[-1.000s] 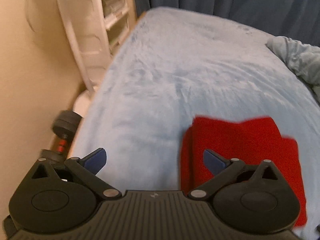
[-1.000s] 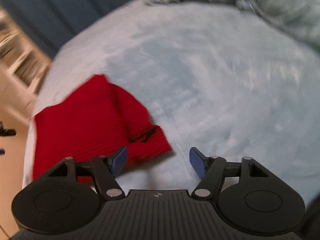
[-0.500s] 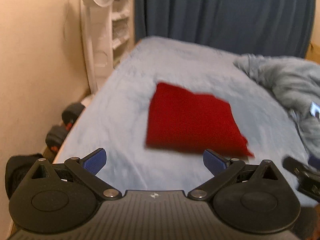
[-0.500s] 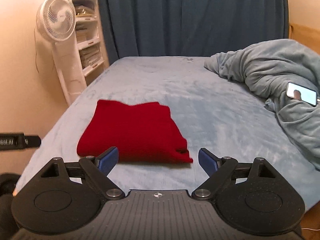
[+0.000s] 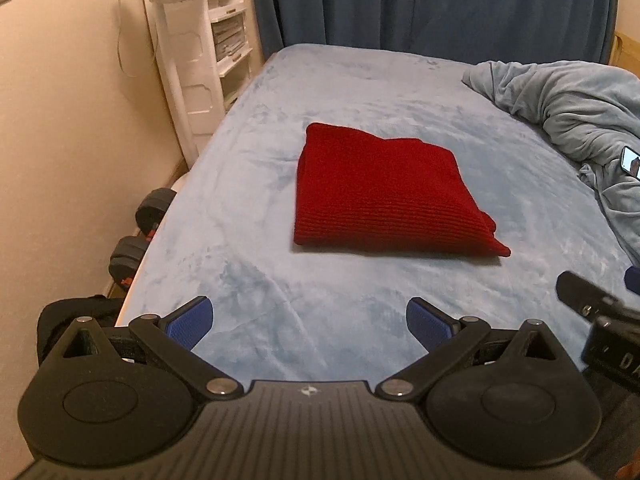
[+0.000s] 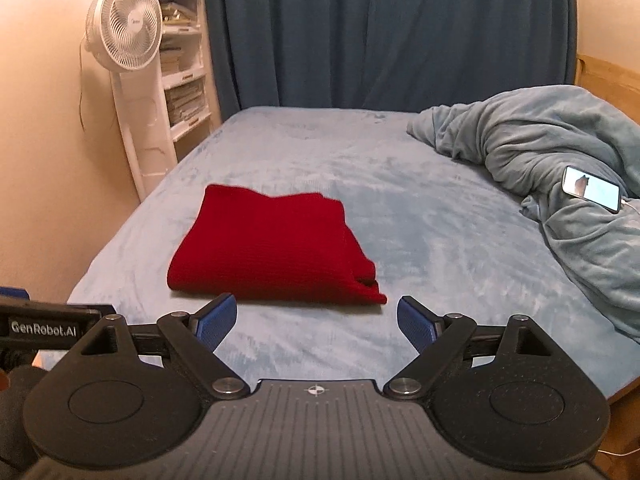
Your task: Fold small clothes
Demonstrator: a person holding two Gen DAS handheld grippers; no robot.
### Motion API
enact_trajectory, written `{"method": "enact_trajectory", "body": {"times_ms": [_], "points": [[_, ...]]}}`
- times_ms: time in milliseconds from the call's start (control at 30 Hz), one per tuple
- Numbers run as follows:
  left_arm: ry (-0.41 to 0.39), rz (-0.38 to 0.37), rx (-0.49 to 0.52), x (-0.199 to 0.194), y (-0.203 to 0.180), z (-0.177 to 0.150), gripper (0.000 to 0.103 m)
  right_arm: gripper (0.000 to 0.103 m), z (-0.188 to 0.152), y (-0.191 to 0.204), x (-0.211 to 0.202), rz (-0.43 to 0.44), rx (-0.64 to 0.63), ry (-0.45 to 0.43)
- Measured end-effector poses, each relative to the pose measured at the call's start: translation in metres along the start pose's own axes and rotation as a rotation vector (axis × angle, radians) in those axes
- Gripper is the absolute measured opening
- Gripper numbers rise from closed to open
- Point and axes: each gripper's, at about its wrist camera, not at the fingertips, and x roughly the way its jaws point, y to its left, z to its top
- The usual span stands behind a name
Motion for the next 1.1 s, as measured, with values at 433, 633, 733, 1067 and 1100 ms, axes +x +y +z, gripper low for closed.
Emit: {"method": "enact_trajectory", "body": {"times_ms": [433, 633, 733, 1067, 1100], "points": [[-0.004, 0.030, 0.017, 0.003, -0.003, 0.002, 0.103, 0.088, -0.006, 0.005, 0.004, 0.006, -0.009, 0.025], [0.009, 0.037, 0.018, 0.006, -0.002, 0.002, 0.103, 0.091, -0.004, 0.005, 0.007, 0.016, -0.017, 0.036], [0.008, 0.040, 0.028, 0.007, -0.003, 0.002, 0.103, 0.094, -0.004, 0.006, 0.008, 0.019, -0.017, 0.040], [0.006, 0.050, 0.041, 0.007, -0.007, 0.001, 0.103, 0.102, -0.001, 0.005, 0.012, 0.007, -0.008, 0.057], [0.006, 0.053, 0.042, 0.007, -0.008, 0.001, 0.103, 0.102, -0.001, 0.005, 0.012, 0.008, -0.009, 0.059]]}}
